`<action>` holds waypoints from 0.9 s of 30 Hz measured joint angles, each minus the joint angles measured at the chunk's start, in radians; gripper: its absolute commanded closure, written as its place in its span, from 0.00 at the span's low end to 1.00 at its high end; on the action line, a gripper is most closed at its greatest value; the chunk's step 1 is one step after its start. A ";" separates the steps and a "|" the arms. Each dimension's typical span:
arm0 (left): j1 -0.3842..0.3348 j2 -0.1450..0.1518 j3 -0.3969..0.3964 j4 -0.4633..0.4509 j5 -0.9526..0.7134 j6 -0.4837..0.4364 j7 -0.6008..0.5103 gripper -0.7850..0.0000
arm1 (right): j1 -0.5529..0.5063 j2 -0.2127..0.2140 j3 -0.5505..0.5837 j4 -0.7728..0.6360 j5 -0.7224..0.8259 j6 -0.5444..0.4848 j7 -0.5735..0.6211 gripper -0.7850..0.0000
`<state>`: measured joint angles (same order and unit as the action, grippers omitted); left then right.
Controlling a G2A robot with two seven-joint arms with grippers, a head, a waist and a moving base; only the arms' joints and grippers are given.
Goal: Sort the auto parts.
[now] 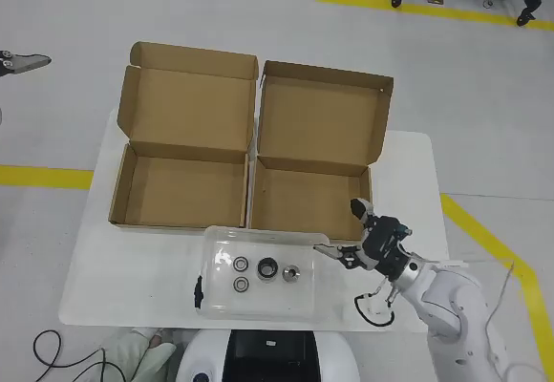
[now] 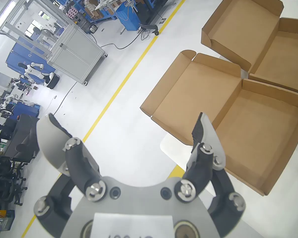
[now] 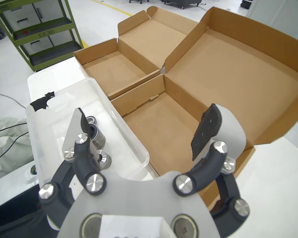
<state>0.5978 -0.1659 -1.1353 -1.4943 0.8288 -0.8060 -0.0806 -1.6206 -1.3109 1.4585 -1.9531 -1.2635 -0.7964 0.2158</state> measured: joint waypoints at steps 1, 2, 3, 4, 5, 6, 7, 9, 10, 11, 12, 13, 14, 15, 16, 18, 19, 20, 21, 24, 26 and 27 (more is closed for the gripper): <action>0.000 0.000 0.000 0.000 0.000 0.000 0.000 0.00 | 0.014 0.000 -0.011 0.009 0.006 0.004 0.016 0.00; 0.000 0.000 0.000 0.000 0.000 0.000 0.000 0.00 | 0.027 0.000 -0.023 0.019 0.014 0.009 0.029 0.00; 0.000 0.000 0.000 0.000 0.000 0.000 0.000 0.00 | 0.042 0.000 -0.039 0.031 0.022 0.010 0.042 0.00; 0.000 0.000 0.000 0.000 0.000 0.000 0.000 0.00 | 0.053 0.001 -0.049 0.040 0.026 0.001 0.049 0.00; 0.000 0.000 0.000 0.000 0.000 0.000 0.000 0.00 | 0.064 0.002 -0.060 0.049 0.030 -0.015 0.056 0.00; 0.000 0.000 0.000 0.000 0.000 0.000 0.000 0.00 | 0.067 0.003 -0.063 0.052 0.031 -0.022 0.057 0.00; 0.000 0.000 0.000 0.000 0.000 0.000 0.000 0.00 | 0.067 0.003 -0.064 0.052 0.031 -0.024 0.057 0.00; 0.000 0.000 0.000 0.000 0.000 0.000 0.000 0.00 | 0.066 0.003 -0.063 0.052 0.031 -0.023 0.057 0.00; 0.000 0.000 0.000 0.000 0.000 0.000 0.000 0.00 | 0.066 0.003 -0.063 0.051 0.031 -0.022 0.057 0.00; 0.000 0.000 0.000 0.000 0.000 0.000 0.000 0.00 | 0.066 0.003 -0.063 0.051 0.031 -0.022 0.057 0.00; 0.000 0.000 0.000 0.000 0.000 0.000 0.000 0.00 | 0.066 0.003 -0.063 0.051 0.031 -0.022 0.057 0.00; 0.000 0.000 0.000 0.000 0.000 0.000 0.000 0.00 | 0.066 0.003 -0.063 0.051 0.031 -0.022 0.057 0.00; 0.000 0.000 0.000 0.000 0.000 0.000 0.000 0.00 | 0.066 0.003 -0.063 0.051 0.031 -0.022 0.057 0.00; 0.000 0.000 0.000 0.000 0.000 0.000 0.000 0.00 | 0.066 0.003 -0.063 0.051 0.031 -0.022 0.057 0.00; 0.000 0.000 0.000 0.000 0.000 0.000 0.000 0.00 | 0.066 0.003 -0.063 0.051 0.030 -0.022 0.057 0.00; 0.000 0.000 0.000 0.000 0.000 0.000 0.000 0.00 | 0.066 0.003 -0.063 0.051 0.030 -0.022 0.057 0.00; 0.000 0.000 0.000 0.000 0.000 0.000 0.000 0.00 | 0.066 0.003 -0.063 0.051 0.030 -0.022 0.057 0.00; 0.000 0.000 0.000 0.000 0.000 0.000 0.000 0.00 | 0.066 0.003 -0.063 0.051 0.030 -0.022 0.057 0.00; 0.000 0.000 0.000 0.000 0.000 0.000 0.000 0.00 | 0.066 0.003 -0.063 0.051 0.030 -0.022 0.057 0.00; 0.000 0.000 0.000 0.000 0.000 0.000 0.000 0.00 | 0.071 0.004 -0.071 0.050 0.025 -0.031 0.062 0.00; 0.000 0.000 0.000 0.000 0.000 0.000 0.000 0.00 | 0.096 0.007 -0.101 0.057 0.003 -0.081 0.086 0.00; 0.000 0.000 0.000 0.000 0.000 0.000 0.000 0.00 | 0.118 0.008 -0.124 0.068 0.002 -0.121 0.094 0.00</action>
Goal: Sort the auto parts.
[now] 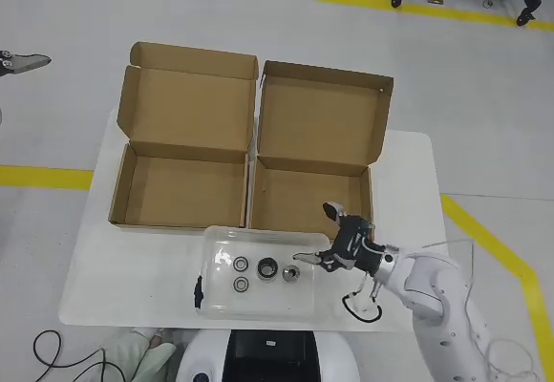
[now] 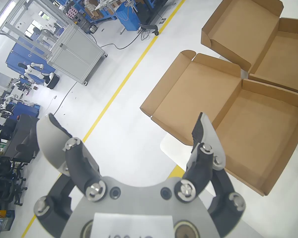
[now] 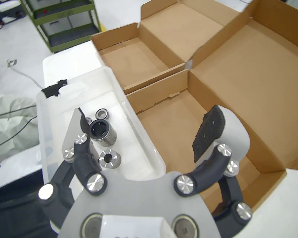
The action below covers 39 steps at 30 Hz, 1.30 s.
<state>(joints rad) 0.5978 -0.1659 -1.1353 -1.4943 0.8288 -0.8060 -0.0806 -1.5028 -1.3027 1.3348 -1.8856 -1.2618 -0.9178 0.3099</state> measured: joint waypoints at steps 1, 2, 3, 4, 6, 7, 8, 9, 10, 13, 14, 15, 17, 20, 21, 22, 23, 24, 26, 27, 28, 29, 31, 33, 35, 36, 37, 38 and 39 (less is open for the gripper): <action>0.000 0.000 0.000 0.000 0.000 0.000 0.000 0.00 | 0.015 0.001 -0.017 0.008 -0.001 -0.027 0.007 0.00; 0.000 0.000 0.000 0.000 0.000 0.000 0.000 0.00 | 0.029 0.002 -0.036 0.012 -0.005 -0.051 0.017 0.00; 0.000 0.000 0.000 0.000 0.000 0.000 0.000 0.00 | 0.047 0.002 -0.067 0.016 -0.013 -0.077 0.034 0.00; 0.000 0.000 0.000 0.000 0.000 0.000 0.000 0.00 | 0.059 0.002 -0.092 0.017 -0.021 -0.090 0.048 0.00; 0.000 0.000 0.000 0.000 0.000 0.000 0.000 0.00 | 0.085 -0.001 -0.152 0.013 -0.041 -0.093 0.083 0.00; 0.000 0.000 0.000 0.000 0.000 0.000 0.000 0.00 | 0.093 -0.002 -0.176 0.008 -0.049 -0.089 0.096 0.00; 0.000 0.000 0.000 0.000 0.000 0.000 0.000 0.00 | 0.099 -0.002 -0.198 0.003 -0.058 -0.086 0.108 0.00; 0.000 0.000 0.000 0.000 0.000 0.000 0.000 0.00 | 0.105 -0.003 -0.225 -0.005 -0.071 -0.080 0.124 0.01; 0.000 0.000 0.000 0.000 0.000 0.000 0.000 0.00 | 0.106 -0.003 -0.241 -0.012 -0.084 -0.071 0.135 0.02; 0.000 0.000 0.000 0.000 0.000 0.000 0.000 0.00 | 0.099 -0.001 -0.274 -0.029 -0.132 -0.025 0.176 0.07; 0.000 0.000 0.000 0.000 0.000 0.000 0.000 0.00 | 0.093 0.000 -0.279 -0.032 -0.145 -0.008 0.183 0.10; 0.000 0.000 0.000 0.000 0.000 0.000 0.000 0.00 | 0.087 0.001 -0.283 -0.031 -0.157 0.010 0.188 0.11; 0.000 0.000 0.000 0.000 0.000 0.000 0.000 0.00 | 0.081 0.004 -0.286 -0.023 -0.168 0.020 0.189 0.09; 0.000 0.000 0.000 0.000 0.000 0.000 0.000 0.00 | 0.079 0.009 -0.287 -0.009 -0.191 0.035 0.201 0.07; 0.000 0.000 0.000 0.000 0.000 0.000 0.000 0.00 | 0.079 0.011 -0.287 -0.003 -0.196 0.040 0.202 0.09; 0.000 0.000 0.000 0.000 0.000 0.000 0.000 0.00 | 0.079 0.012 -0.286 0.003 -0.199 0.043 0.203 0.09; 0.000 0.000 0.000 0.000 0.000 0.000 0.000 0.00 | 0.082 0.014 -0.287 0.011 -0.201 0.043 0.203 0.09; 0.000 0.000 0.000 0.000 0.000 0.000 0.000 0.00 | 0.084 0.015 -0.289 0.018 -0.202 0.042 0.203 0.10; 0.000 0.000 0.000 0.000 0.000 0.000 0.000 0.00 | 0.092 0.017 -0.298 0.033 -0.207 0.038 0.208 0.11; 0.000 0.000 0.000 0.000 0.000 0.000 0.000 0.00 | 0.099 0.017 -0.305 0.044 -0.212 0.041 0.214 0.10; 0.000 0.000 0.000 0.000 0.000 0.000 0.000 0.00 | 0.105 0.017 -0.312 0.053 -0.214 0.045 0.217 0.10; 0.000 0.000 0.000 0.000 0.000 0.000 0.000 0.00 | 0.112 0.016 -0.319 0.063 -0.217 0.050 0.221 0.10; 0.000 0.000 0.000 0.000 0.000 0.000 0.000 0.00 | 0.129 0.015 -0.338 0.088 -0.219 0.056 0.227 0.11; 0.000 0.000 0.000 0.000 0.000 0.000 0.000 0.00 | 0.148 0.012 -0.358 0.115 -0.219 0.059 0.232 0.10; 0.000 0.000 0.000 0.000 0.000 0.000 0.000 0.00 | 0.165 0.010 -0.374 0.136 -0.218 0.067 0.235 0.10; 0.000 0.000 0.000 0.000 0.000 0.000 0.000 0.00 | 0.174 0.009 -0.384 0.150 -0.218 0.072 0.235 0.09; 0.000 0.000 0.000 0.000 0.000 0.000 0.000 0.00 | 0.181 0.008 -0.390 0.159 -0.218 0.076 0.235 0.10; 0.000 0.000 0.000 0.000 0.000 0.000 0.000 0.00 | 0.188 0.007 -0.396 0.169 -0.218 0.078 0.233 0.10; 0.000 0.000 0.000 0.000 0.000 0.000 0.000 0.00 | 0.197 0.007 -0.404 0.180 -0.218 0.080 0.230 0.11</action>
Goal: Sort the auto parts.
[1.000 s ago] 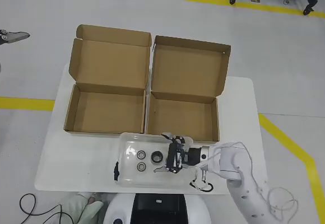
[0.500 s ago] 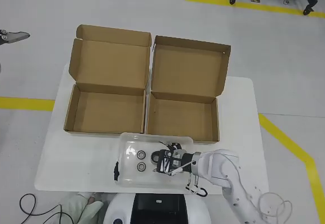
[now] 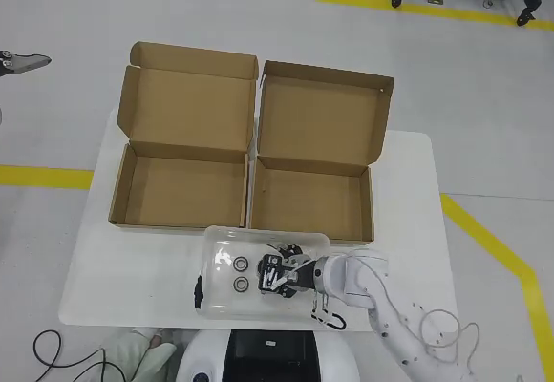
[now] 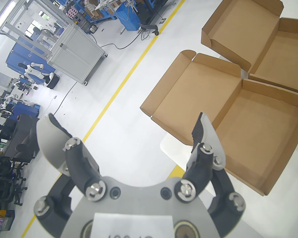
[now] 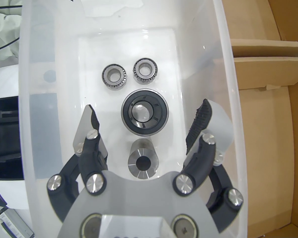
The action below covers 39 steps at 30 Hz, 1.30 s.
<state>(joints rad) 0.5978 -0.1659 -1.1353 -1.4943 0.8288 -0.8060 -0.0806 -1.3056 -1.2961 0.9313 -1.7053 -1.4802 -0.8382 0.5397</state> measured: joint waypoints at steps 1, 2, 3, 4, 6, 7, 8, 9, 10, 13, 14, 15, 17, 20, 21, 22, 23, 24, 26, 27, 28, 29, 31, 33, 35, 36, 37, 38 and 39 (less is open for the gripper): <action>0.000 0.000 0.000 0.000 0.000 0.000 0.000 0.00 | 0.006 0.000 -0.005 0.008 -0.001 0.001 -0.003 0.12; 0.000 0.000 0.000 0.000 0.000 0.000 0.000 0.00 | 0.012 -0.001 -0.010 0.017 -0.003 0.002 -0.005 0.12; 0.000 0.000 0.000 0.000 0.000 0.000 0.000 0.00 | 0.020 -0.001 -0.017 0.028 -0.007 0.005 -0.006 0.13; 0.000 0.000 0.000 0.000 0.000 0.000 0.000 0.00 | 0.025 -0.002 -0.022 0.036 -0.010 0.007 -0.007 0.15; 0.000 0.000 0.000 0.000 0.000 0.000 0.000 0.00 | 0.035 -0.003 -0.033 0.053 -0.011 0.011 -0.011 0.19; 0.000 0.000 0.000 0.000 0.000 0.000 0.000 0.00 | 0.039 -0.003 -0.037 0.059 -0.011 0.013 -0.013 0.21; 0.000 0.000 0.000 0.000 0.000 0.000 0.000 0.00 | 0.042 -0.003 -0.040 0.065 -0.011 0.015 -0.016 0.24; 0.000 0.000 0.000 0.000 0.000 0.000 0.000 0.00 | 0.045 -0.003 -0.043 0.071 -0.009 0.016 -0.020 0.29; 0.000 0.000 0.000 0.000 0.000 0.000 0.000 0.00 | 0.046 -0.003 -0.045 0.075 -0.007 0.016 -0.023 0.33; 0.000 0.000 0.000 0.000 0.000 0.000 0.000 0.00 | 0.049 -0.001 -0.049 0.088 0.007 0.001 -0.034 0.37; 0.000 0.000 0.000 0.000 0.000 0.000 0.000 0.00 | 0.051 0.000 -0.050 0.091 0.011 -0.008 -0.038 0.41; 0.000 0.000 0.000 0.000 0.000 0.000 0.000 0.00 | 0.055 0.001 -0.053 0.094 0.015 -0.020 -0.043 0.50; 0.000 0.000 0.000 0.000 0.000 0.000 0.000 0.00 | 0.059 0.003 -0.055 0.098 0.016 -0.028 -0.049 0.73; 0.000 0.000 0.000 0.000 0.000 0.000 0.000 0.00 | 0.063 0.005 -0.059 0.103 0.020 -0.028 -0.053 1.00; 0.000 0.000 0.000 0.000 0.000 0.000 0.000 0.00 | 0.065 0.005 -0.060 0.105 0.022 -0.027 -0.053 1.00; 0.000 0.000 0.000 0.000 0.000 0.000 0.000 0.00 | 0.066 0.006 -0.060 0.106 0.024 -0.027 -0.054 1.00; 0.000 0.000 0.000 0.000 0.000 0.000 0.000 0.00 | 0.067 0.007 -0.060 0.106 0.027 -0.026 -0.056 1.00; 0.000 0.000 0.000 0.000 0.000 0.000 0.000 0.00 | 0.067 0.008 -0.059 0.105 0.031 -0.027 -0.063 1.00; 0.000 0.000 0.000 0.000 0.000 0.000 0.000 0.00 | 0.067 0.010 -0.055 0.101 0.037 -0.028 -0.073 1.00; 0.000 0.000 0.000 0.000 0.000 0.000 0.000 0.00 | 0.066 0.012 -0.052 0.097 0.043 -0.030 -0.081 1.00; 0.000 0.000 0.000 0.000 0.000 0.000 0.000 0.00 | 0.066 0.013 -0.050 0.094 0.049 -0.032 -0.087 1.00; 0.000 0.000 0.000 0.000 0.000 0.000 0.000 0.00 | 0.065 0.014 -0.048 0.091 0.054 -0.034 -0.090 1.00; 0.000 0.000 0.000 0.000 0.000 0.000 0.000 0.00 | 0.064 0.016 -0.048 0.075 0.065 -0.035 -0.092 1.00; 0.000 0.000 0.000 0.000 0.000 0.000 0.000 0.00 | 0.061 0.017 -0.049 0.052 0.083 -0.033 -0.109 1.00; 0.000 0.000 0.000 0.000 0.000 0.000 0.000 0.00 | 0.059 0.018 -0.048 0.035 0.104 -0.034 -0.136 1.00; 0.000 0.000 0.000 0.000 0.000 0.000 0.000 0.00 | 0.059 0.018 -0.046 0.028 0.119 -0.041 -0.162 1.00; 0.000 0.000 0.000 0.000 0.000 0.000 0.000 0.00 | 0.060 0.019 -0.045 0.024 0.127 -0.049 -0.181 1.00; 0.000 0.000 0.000 0.000 0.000 0.000 0.000 0.00 | 0.062 0.020 -0.045 0.022 0.134 -0.057 -0.200 1.00; 0.000 0.000 0.000 0.000 0.000 0.000 0.000 0.00 | 0.066 0.020 -0.045 0.020 0.140 -0.068 -0.223 1.00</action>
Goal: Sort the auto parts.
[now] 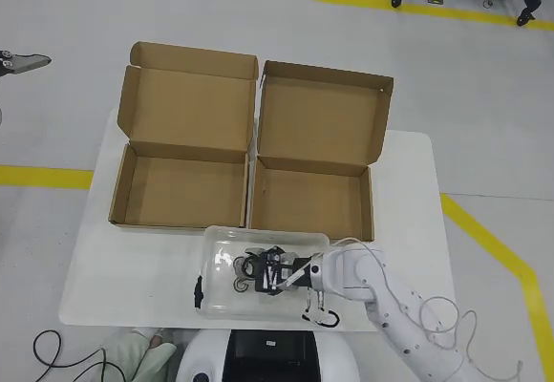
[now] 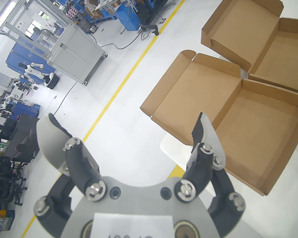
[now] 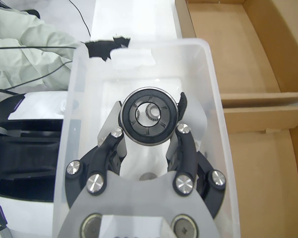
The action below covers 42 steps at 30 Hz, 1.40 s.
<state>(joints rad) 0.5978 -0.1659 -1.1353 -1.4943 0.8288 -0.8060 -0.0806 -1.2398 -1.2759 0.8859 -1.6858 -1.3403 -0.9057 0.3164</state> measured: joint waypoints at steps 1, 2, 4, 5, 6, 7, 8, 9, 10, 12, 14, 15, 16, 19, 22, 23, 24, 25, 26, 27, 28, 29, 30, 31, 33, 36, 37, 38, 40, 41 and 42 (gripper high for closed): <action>0.000 0.000 0.000 0.000 0.000 0.000 0.000 0.00 | 0.004 0.000 -0.001 -0.002 0.001 -0.007 -0.014 1.00; 0.000 0.000 0.000 0.000 0.000 0.000 0.000 0.00 | 0.008 0.000 -0.003 -0.003 0.002 -0.012 -0.027 1.00; 0.000 0.000 0.000 0.000 0.000 0.000 0.000 0.00 | 0.020 0.000 -0.006 -0.007 0.007 -0.018 -0.054 1.00; 0.000 0.000 0.000 0.000 0.000 0.000 0.000 0.00 | 0.026 0.000 -0.006 -0.009 0.011 -0.018 -0.062 1.00; 0.000 0.000 0.000 0.000 0.000 0.000 0.000 0.00 | 0.035 -0.001 -0.005 -0.013 0.017 -0.015 -0.072 1.00; 0.000 0.000 0.000 0.000 0.000 0.000 0.000 0.00 | 0.041 -0.001 -0.003 -0.017 0.024 -0.012 -0.080 1.00; 0.000 0.000 0.000 0.000 0.000 0.000 0.000 0.00 | 0.047 -0.001 -0.001 -0.021 0.032 -0.010 -0.090 1.00; 0.000 0.000 0.000 0.000 0.000 0.000 0.000 0.00 | 0.054 -0.001 0.004 -0.030 0.044 -0.005 -0.103 1.00; 0.000 0.000 0.000 0.000 0.000 0.000 0.000 0.00 | 0.060 -0.001 0.008 -0.039 0.054 -0.002 -0.114 1.00; 0.000 0.000 0.000 0.000 0.000 0.000 0.000 0.00 | 0.072 -0.001 0.021 -0.060 0.078 0.004 -0.141 1.00; 0.000 0.000 0.000 0.000 0.000 0.000 0.000 0.00 | 0.081 -0.001 0.033 -0.079 0.092 0.012 -0.159 1.00; 0.000 0.000 0.000 0.000 0.000 0.000 0.000 0.00 | 0.087 0.000 0.041 -0.093 0.098 0.017 -0.167 1.00; 0.000 0.000 0.000 0.000 0.000 0.000 0.000 0.00 | 0.092 0.000 0.047 -0.105 0.102 0.022 -0.172 1.00; 0.000 0.000 0.000 0.000 0.000 0.000 0.000 0.00 | 0.106 0.002 0.064 -0.143 0.115 0.038 -0.179 1.00; 0.000 0.000 0.000 0.000 0.000 0.000 0.000 0.00 | 0.126 0.002 0.080 -0.175 0.133 0.049 -0.178 1.00; 0.000 0.000 0.000 0.000 0.000 0.000 0.000 0.00 | 0.132 0.002 0.086 -0.185 0.139 0.055 -0.178 1.00; 0.000 0.000 0.000 0.000 0.000 0.000 0.000 0.00 | 0.141 0.003 0.095 -0.199 0.145 0.063 -0.178 1.00; 0.000 0.000 0.000 0.000 0.000 0.000 0.000 0.00 | 0.147 0.003 0.102 -0.211 0.151 0.068 -0.180 1.00; 0.000 0.000 0.000 0.000 0.000 0.000 0.000 0.00 | 0.153 0.003 0.109 -0.222 0.158 0.072 -0.183 1.00; 0.000 0.000 0.000 0.000 0.000 0.000 0.000 0.00 | 0.161 0.004 0.119 -0.234 0.170 0.077 -0.189 1.00; 0.000 0.000 0.000 0.000 0.000 0.000 0.000 0.00 | 0.168 0.004 0.126 -0.242 0.179 0.078 -0.193 1.00; 0.000 0.000 0.000 0.000 0.000 0.000 0.000 0.00 | 0.175 0.004 0.133 -0.248 0.190 0.077 -0.197 1.00; 0.000 0.000 0.000 0.000 0.000 0.000 0.000 0.00 | 0.185 0.005 0.143 -0.255 0.205 0.076 -0.201 1.00; 0.000 0.000 0.000 0.000 0.000 0.000 0.000 0.00 | 0.193 0.005 0.152 -0.259 0.217 0.076 -0.205 1.00; 0.000 0.000 0.000 0.000 0.000 0.000 0.000 0.00 | 0.210 0.005 0.171 -0.266 0.253 0.074 -0.221 1.00; 0.000 0.000 0.000 0.000 0.000 0.000 0.000 0.00 | 0.220 0.006 0.196 -0.287 0.305 0.075 -0.250 1.00; 0.000 0.000 0.000 0.000 0.000 0.000 0.000 0.00 | 0.221 0.007 0.204 -0.291 0.319 0.076 -0.260 1.00; 0.000 0.000 0.000 0.000 0.000 0.000 0.000 0.00 | 0.224 0.007 0.213 -0.295 0.330 0.076 -0.270 1.00; 0.000 0.000 0.000 0.000 0.000 0.000 0.000 0.00 | 0.230 0.009 0.233 -0.300 0.340 0.077 -0.277 1.00; 0.000 0.000 0.000 0.000 0.000 0.000 0.000 0.00 | 0.233 0.010 0.238 -0.306 0.342 0.076 -0.273 1.00; 0.000 0.000 0.000 0.000 0.000 0.000 0.000 0.00 | 0.237 0.011 0.244 -0.314 0.346 0.074 -0.266 1.00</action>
<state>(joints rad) 0.5978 -0.1659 -1.1353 -1.4943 0.8288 -0.8060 -0.0806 -1.0023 -1.2650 1.1304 -1.9996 -0.9941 -0.8317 0.0504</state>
